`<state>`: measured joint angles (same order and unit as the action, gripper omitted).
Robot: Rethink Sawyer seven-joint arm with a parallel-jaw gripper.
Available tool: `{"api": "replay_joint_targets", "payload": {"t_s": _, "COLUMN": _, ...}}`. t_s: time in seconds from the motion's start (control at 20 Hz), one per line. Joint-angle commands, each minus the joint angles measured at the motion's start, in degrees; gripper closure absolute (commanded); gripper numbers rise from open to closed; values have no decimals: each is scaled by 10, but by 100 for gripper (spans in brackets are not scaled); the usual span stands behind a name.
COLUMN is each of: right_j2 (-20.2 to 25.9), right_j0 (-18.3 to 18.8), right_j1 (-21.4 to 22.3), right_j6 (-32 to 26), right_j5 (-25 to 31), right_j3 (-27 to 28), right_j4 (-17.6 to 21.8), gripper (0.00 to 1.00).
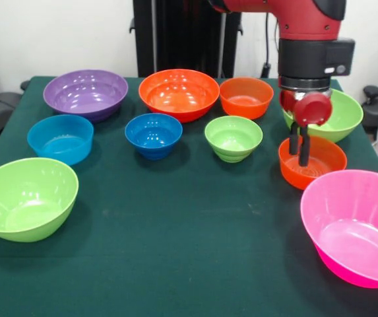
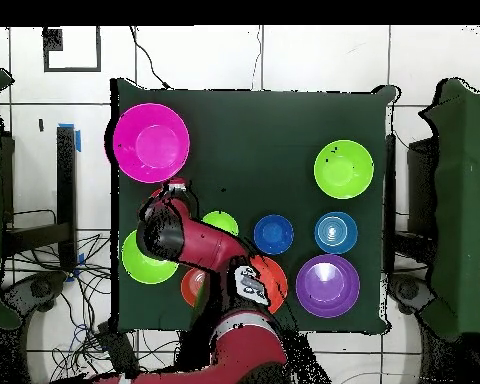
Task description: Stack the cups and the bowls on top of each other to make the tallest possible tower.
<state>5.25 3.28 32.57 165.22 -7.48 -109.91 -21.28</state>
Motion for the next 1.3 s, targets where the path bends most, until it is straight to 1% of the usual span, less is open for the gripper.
{"api": "replay_joint_targets", "payload": {"t_s": 0.05, "right_j2": 65, "right_j0": 20, "right_j1": 22, "right_j6": 28, "right_j5": 29, "right_j3": -50, "right_j4": 54, "gripper": 0}}
{"api": "replay_joint_targets", "payload": {"t_s": 0.2, "right_j2": 66, "right_j0": 23, "right_j1": 40, "right_j6": 27, "right_j5": 31, "right_j3": -68, "right_j4": 71, "gripper": 0}}
{"api": "replay_joint_targets", "payload": {"t_s": 0.3, "right_j2": 61, "right_j0": 19, "right_j1": 47, "right_j6": 22, "right_j5": 42, "right_j3": -72, "right_j4": 75, "gripper": 0}}
{"api": "replay_joint_targets", "payload": {"t_s": 0.45, "right_j2": 57, "right_j0": 17, "right_j1": 49, "right_j6": 20, "right_j5": 41, "right_j3": -81, "right_j4": 85, "gripper": 0}}
{"api": "replay_joint_targets", "payload": {"t_s": 0.75, "right_j2": 33, "right_j0": -5, "right_j1": 29, "right_j6": 12, "right_j5": 36, "right_j3": -74, "right_j4": 96, "gripper": 0}}
{"api": "replay_joint_targets", "payload": {"t_s": 0.9, "right_j2": 29, "right_j0": -11, "right_j1": 21, "right_j6": 10, "right_j5": 31, "right_j3": -76, "right_j4": 104, "gripper": 0}}
{"api": "replay_joint_targets", "payload": {"t_s": 1.0, "right_j2": 27, "right_j0": -16, "right_j1": 17, "right_j6": 9, "right_j5": 30, "right_j3": -79, "right_j4": 111, "gripper": 0}}
{"api": "replay_joint_targets", "payload": {"t_s": 1.3, "right_j2": 14, "right_j0": -25, "right_j1": -3, "right_j6": 4, "right_j5": 2, "right_j3": -87, "right_j4": 141, "gripper": 0}}
